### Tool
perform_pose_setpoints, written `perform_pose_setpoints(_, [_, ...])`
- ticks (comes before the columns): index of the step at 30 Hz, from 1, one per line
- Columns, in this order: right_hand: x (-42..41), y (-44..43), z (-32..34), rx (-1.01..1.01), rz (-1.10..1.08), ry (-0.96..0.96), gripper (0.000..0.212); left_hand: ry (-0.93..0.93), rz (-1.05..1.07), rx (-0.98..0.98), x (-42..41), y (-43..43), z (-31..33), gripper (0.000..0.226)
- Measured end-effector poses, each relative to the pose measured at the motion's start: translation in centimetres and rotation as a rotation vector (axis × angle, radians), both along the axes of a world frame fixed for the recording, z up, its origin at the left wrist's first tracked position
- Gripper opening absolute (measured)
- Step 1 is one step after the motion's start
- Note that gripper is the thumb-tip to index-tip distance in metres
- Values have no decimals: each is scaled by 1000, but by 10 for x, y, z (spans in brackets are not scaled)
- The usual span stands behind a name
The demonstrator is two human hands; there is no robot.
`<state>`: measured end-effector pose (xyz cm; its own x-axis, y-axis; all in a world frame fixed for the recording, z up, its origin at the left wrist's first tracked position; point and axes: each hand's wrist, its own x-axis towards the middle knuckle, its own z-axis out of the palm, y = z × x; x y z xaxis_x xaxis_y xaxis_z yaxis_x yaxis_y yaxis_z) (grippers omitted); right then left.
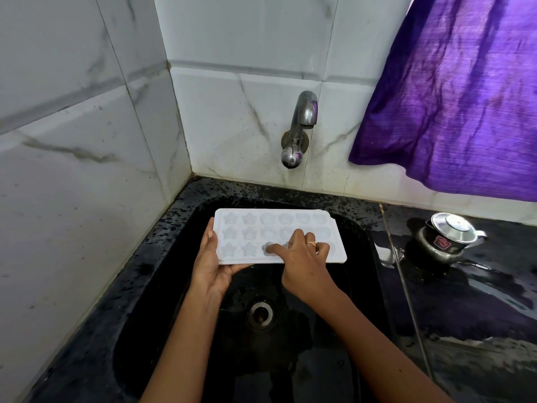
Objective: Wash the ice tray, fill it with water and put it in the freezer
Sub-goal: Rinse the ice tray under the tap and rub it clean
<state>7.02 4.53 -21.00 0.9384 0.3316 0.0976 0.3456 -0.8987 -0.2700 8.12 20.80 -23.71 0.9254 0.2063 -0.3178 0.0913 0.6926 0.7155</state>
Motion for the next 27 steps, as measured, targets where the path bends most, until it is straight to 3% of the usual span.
perform_pose_setpoints(27, [-1, 4, 7, -28, 14, -126, 66, -40, 24, -23, 1, 2, -4, 30])
